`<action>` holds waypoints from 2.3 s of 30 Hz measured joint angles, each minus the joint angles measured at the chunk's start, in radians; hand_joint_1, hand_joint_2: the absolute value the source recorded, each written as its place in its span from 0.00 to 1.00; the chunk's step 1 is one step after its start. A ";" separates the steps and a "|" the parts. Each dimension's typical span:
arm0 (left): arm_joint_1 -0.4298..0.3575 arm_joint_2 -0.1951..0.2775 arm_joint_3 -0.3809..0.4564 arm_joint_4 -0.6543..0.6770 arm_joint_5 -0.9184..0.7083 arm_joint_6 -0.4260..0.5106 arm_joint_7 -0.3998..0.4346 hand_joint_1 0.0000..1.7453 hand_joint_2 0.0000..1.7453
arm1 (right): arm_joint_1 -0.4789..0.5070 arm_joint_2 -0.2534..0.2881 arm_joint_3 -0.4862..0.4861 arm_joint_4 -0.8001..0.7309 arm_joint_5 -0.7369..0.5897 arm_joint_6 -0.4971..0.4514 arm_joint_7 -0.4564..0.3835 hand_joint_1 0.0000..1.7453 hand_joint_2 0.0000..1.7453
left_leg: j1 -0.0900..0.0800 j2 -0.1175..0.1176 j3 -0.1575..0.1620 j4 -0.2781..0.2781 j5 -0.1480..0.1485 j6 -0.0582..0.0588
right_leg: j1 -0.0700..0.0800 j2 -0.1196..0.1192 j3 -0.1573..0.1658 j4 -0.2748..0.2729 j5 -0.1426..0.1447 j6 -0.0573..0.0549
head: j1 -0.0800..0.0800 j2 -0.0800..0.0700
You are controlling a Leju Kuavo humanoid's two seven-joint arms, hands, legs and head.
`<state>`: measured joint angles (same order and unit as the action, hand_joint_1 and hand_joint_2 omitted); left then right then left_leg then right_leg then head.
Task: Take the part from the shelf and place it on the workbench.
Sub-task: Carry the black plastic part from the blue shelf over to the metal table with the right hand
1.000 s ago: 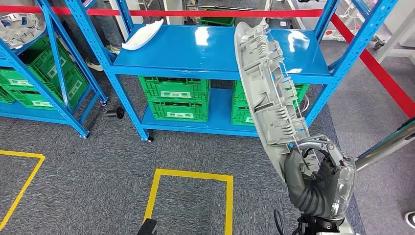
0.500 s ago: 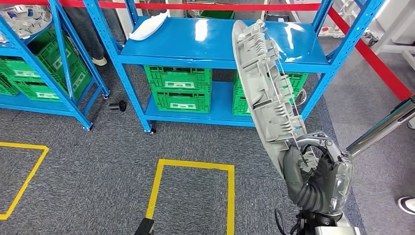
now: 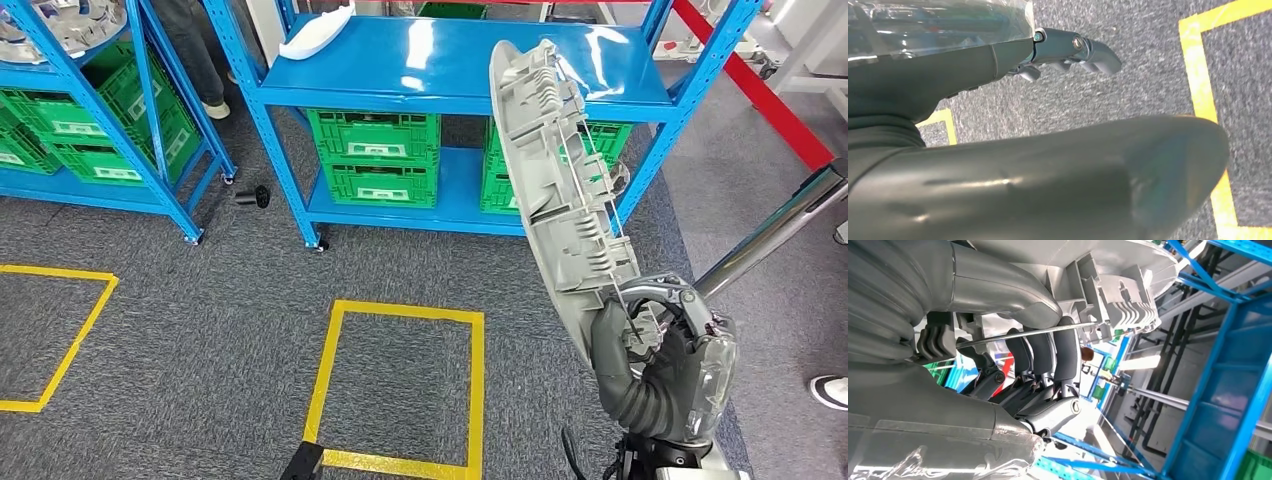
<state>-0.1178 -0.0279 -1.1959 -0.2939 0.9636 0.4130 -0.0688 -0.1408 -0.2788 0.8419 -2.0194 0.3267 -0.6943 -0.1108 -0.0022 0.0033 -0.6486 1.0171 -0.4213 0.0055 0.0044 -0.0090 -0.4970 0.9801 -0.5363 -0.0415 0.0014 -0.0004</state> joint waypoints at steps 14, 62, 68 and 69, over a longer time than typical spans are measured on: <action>-0.006 0.003 -0.005 -0.002 0.002 0.002 0.003 0.00 1.00 | 0.015 -0.001 -0.013 -0.002 0.005 0.000 0.002 1.00 1.00 | 0.006 -0.004 0.186 -0.038 -0.131 0.006 | -0.007 -0.003 -0.160 0.036 0.128 0.021 | -0.016 0.000; -0.014 -0.002 -0.043 -0.007 -0.028 0.018 -0.007 0.00 1.00 | 0.034 -0.006 -0.025 -0.005 0.015 0.000 0.016 1.00 1.00 | 0.003 0.000 0.083 0.011 -0.103 -0.010 | -0.013 0.001 -0.076 0.023 0.043 0.003 | -0.003 0.000; -0.012 -0.003 -0.053 -0.007 -0.044 0.019 0.006 0.00 1.00 | 0.063 -0.015 -0.031 -0.017 0.060 0.000 0.039 1.00 1.00 | 0.011 -0.001 -0.004 0.239 -0.188 -0.027 | -0.014 0.002 -0.078 0.026 0.046 -0.005 | -0.015 0.000; -0.013 -0.003 -0.054 -0.007 -0.045 0.019 0.009 0.00 1.00 | 0.070 -0.019 -0.031 -0.022 0.073 0.000 0.048 1.00 1.00 | 0.010 0.001 0.021 0.188 -0.154 -0.024 | -0.013 0.000 -0.078 0.029 0.044 -0.004 | -0.016 0.000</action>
<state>-0.1306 -0.0313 -1.2503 -0.3009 0.9186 0.4317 -0.0598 -0.0713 -0.2973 0.8105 -2.0410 0.4002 -0.6939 -0.0631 0.0082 0.0038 -0.6279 1.2054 -0.5751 -0.0189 -0.0091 -0.0089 -0.5749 1.0089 -0.4919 -0.0459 -0.0145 -0.0004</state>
